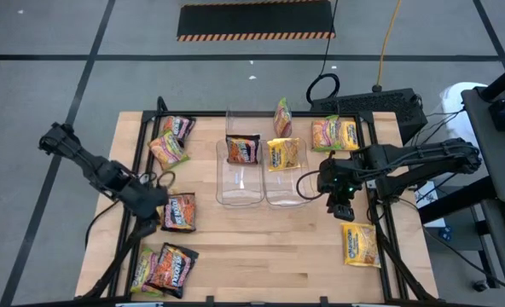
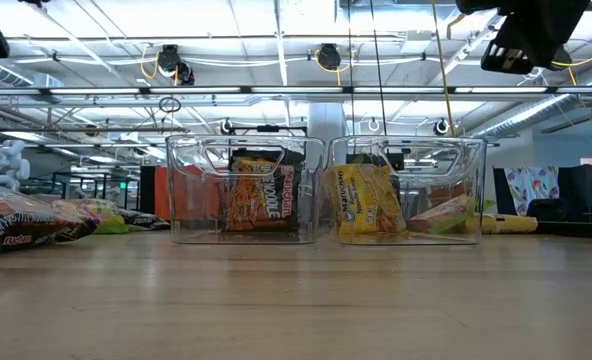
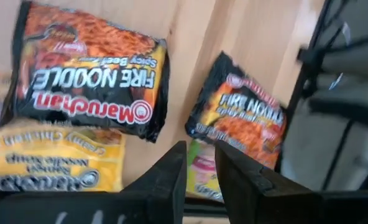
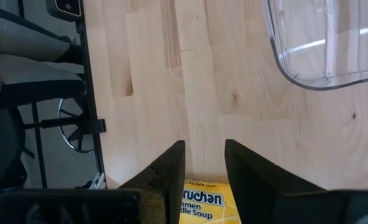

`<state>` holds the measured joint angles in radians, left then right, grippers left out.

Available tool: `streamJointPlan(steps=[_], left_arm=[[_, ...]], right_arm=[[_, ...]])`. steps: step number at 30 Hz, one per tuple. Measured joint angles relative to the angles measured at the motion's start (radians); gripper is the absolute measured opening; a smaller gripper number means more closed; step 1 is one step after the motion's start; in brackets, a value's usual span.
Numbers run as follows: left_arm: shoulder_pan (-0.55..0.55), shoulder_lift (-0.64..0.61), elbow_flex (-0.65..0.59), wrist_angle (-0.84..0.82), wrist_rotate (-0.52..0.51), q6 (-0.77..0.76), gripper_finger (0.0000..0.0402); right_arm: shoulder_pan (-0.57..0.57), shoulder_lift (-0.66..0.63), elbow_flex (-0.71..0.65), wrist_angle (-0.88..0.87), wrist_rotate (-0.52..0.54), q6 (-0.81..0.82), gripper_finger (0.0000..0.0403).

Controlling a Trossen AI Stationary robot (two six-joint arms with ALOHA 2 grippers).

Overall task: Sort Maruchan noodles
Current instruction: Put the black noodle pack into the left transparent bin

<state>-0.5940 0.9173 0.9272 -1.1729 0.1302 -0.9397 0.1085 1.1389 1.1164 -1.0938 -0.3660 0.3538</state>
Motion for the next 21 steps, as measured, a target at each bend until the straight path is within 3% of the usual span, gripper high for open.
streamJointPlan(steps=[6,12,21], left_arm=[[-0.065,0.087,0.0,-0.001,-0.02,0.101,0.009],[-0.152,0.197,0.0,-0.004,-0.103,0.102,0.009],[-0.244,0.379,0.0,0.004,-0.123,0.044,0.009]], right_arm=[[0.0,0.0,0.0,0.019,0.001,0.0,0.0109],[0.0,0.0,0.0,0.021,0.002,0.0,0.0109],[0.0,0.0,0.0,0.021,0.002,0.0,0.0109]])
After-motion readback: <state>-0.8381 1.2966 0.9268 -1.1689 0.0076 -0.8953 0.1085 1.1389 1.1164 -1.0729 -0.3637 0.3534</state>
